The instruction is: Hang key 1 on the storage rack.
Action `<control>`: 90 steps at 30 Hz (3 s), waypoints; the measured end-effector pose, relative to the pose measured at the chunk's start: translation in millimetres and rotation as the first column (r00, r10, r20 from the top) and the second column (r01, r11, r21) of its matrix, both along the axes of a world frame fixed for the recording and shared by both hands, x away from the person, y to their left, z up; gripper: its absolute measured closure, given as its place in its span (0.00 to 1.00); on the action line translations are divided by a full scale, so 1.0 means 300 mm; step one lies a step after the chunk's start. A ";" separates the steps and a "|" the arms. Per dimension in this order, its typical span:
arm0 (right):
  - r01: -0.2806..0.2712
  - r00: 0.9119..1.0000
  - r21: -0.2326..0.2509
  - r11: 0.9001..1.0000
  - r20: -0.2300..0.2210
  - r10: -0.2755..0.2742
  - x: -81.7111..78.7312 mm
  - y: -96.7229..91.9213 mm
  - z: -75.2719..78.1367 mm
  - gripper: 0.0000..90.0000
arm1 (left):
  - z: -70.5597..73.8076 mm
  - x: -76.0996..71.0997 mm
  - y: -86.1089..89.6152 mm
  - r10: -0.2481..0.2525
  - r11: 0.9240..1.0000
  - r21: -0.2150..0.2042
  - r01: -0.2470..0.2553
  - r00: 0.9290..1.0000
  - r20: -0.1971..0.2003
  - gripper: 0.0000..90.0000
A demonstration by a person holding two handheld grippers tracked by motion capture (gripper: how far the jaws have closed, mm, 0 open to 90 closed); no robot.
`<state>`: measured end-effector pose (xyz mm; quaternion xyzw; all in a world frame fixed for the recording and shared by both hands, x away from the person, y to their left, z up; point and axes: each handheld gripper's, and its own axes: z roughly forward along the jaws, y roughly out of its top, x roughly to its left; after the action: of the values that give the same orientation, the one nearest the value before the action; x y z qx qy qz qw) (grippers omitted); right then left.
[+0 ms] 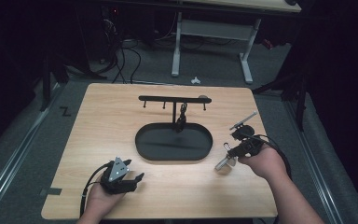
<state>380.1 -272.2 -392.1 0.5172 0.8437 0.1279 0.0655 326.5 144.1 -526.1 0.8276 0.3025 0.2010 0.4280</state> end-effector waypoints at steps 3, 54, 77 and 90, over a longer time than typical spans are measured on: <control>-0.002 1.000 -0.008 1.000 0.000 0.002 0.003 0.005 0.014 0.84 | 0.000 0.000 0.001 -0.001 1.000 0.001 0.001 1.000 -0.001 0.33; -0.060 0.995 -0.010 0.998 0.082 0.061 0.091 0.117 0.172 0.84 | -0.003 -0.032 0.064 0.042 0.999 0.005 -0.042 0.999 -0.004 0.33; -0.062 0.989 0.014 0.998 0.133 0.060 0.203 0.195 0.246 0.84 | 0.000 -0.057 0.116 0.080 0.997 -0.002 -0.080 0.997 -0.004 0.33; -0.047 0.988 0.012 0.999 0.149 0.045 0.251 0.225 0.263 0.84 | 0.001 -0.056 0.119 0.080 0.997 -0.003 -0.080 0.997 -0.001 0.33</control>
<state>455.3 -204.7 -313.3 0.4871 0.8472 0.1743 0.1210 309.8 179.9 -525.7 0.8141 0.3359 0.2172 0.4209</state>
